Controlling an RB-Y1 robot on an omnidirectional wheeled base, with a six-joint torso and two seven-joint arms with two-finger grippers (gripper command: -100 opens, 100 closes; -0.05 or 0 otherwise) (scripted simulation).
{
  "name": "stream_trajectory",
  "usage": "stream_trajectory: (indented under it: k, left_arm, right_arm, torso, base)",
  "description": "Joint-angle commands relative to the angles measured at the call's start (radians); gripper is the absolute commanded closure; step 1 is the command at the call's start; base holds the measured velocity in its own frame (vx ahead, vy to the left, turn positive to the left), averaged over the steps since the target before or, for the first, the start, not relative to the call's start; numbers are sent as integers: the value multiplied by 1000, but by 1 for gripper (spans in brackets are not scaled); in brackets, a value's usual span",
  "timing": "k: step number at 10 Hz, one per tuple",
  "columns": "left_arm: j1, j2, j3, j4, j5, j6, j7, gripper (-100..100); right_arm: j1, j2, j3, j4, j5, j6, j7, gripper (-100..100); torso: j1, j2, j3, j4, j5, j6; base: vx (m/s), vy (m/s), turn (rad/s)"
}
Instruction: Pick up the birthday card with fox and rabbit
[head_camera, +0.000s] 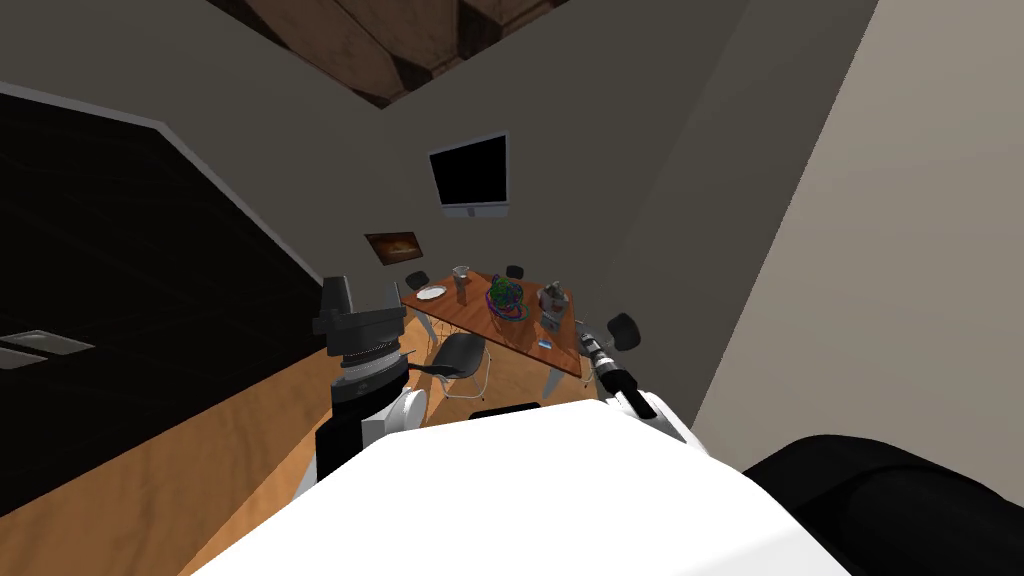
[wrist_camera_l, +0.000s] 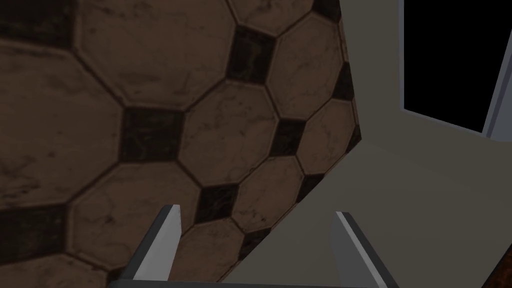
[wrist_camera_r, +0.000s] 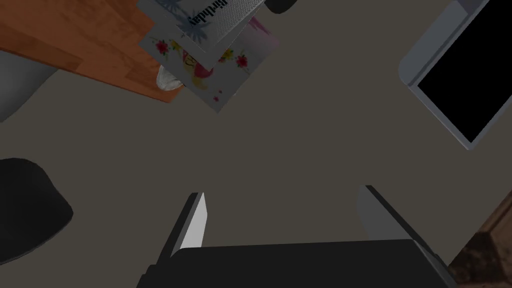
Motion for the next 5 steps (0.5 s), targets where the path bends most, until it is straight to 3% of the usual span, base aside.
stream_trajectory:
  k: [1, 4, 5]
  left_arm:
    - [0, 0, 0, 0, 0, 0, 0, 0]
    - [0, 0, 0, 0, 0, 0, 0, 0]
    - [0, 0, 0, 0, 0, 0, 0, 0]
  right_arm:
    - [-8, -16, -2, 24, 8, 38, 19, -100]
    - [-8, -72, -11, 95, 32, 112, 73, -100]
    - [-8, -99, -15, 131, 44, 139, 100, -100]
  torso:
    - [0, 0, 0, 0, 0, 0]
    - [0, -1, 0, 0, 0, 1]
    - [0, -1, -1, 0, 0, 0]
  base:
    - [-28, 11, 119]
    - [-26, 15, 208]
    - [-31, 37, 432]
